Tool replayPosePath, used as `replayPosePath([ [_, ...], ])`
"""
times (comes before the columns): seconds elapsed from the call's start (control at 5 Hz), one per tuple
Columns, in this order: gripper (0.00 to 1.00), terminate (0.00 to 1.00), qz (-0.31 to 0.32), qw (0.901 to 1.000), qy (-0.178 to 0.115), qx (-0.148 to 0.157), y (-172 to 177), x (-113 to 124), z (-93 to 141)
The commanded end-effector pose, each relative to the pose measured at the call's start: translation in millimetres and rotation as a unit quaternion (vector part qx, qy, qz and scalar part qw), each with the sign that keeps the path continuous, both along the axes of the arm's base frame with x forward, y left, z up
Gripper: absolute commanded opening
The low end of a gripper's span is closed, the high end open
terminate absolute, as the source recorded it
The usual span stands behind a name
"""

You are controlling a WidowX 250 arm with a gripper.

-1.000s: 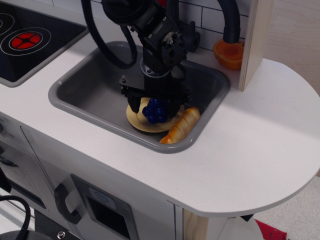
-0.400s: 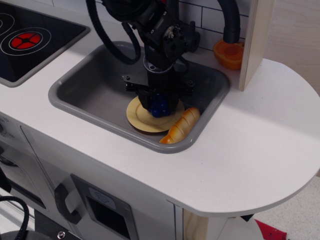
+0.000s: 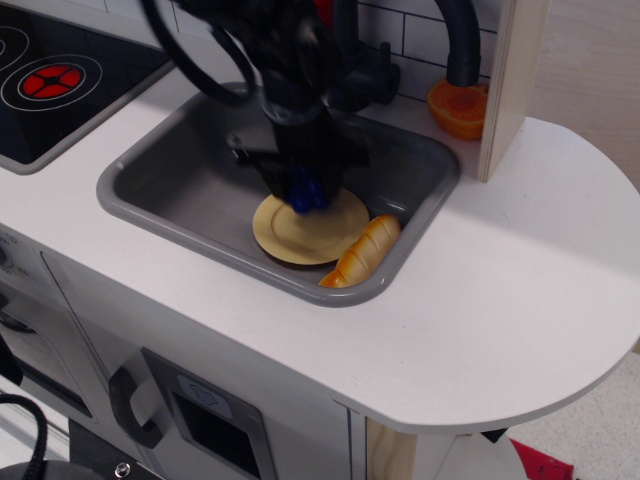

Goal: Take blueberries off plate sink

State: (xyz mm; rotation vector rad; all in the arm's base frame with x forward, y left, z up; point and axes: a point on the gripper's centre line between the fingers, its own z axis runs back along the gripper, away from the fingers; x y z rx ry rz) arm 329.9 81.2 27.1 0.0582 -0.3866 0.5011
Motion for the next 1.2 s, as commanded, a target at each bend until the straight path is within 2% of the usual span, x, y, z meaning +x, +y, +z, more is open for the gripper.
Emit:
replayPosePath([
  [0.0, 0.00, 0.00, 0.034, 0.9984, -0.035, 0.029, 46, -7, 25],
  [0.2, 0.00, 0.00, 0.037, 0.9988, 0.007, 0.032, 66, -18, 20],
  [0.4, 0.00, 0.00, 0.028, 0.9986, 0.027, 0.037, 68, -29, 8],
  [0.8, 0.00, 0.00, 0.047, 0.9941, 0.087, 0.045, 70, -37, -4],
  [1.0, 1.00, 0.00, 0.034, 0.9931, 0.094, 0.062, 65, -32, -3],
])
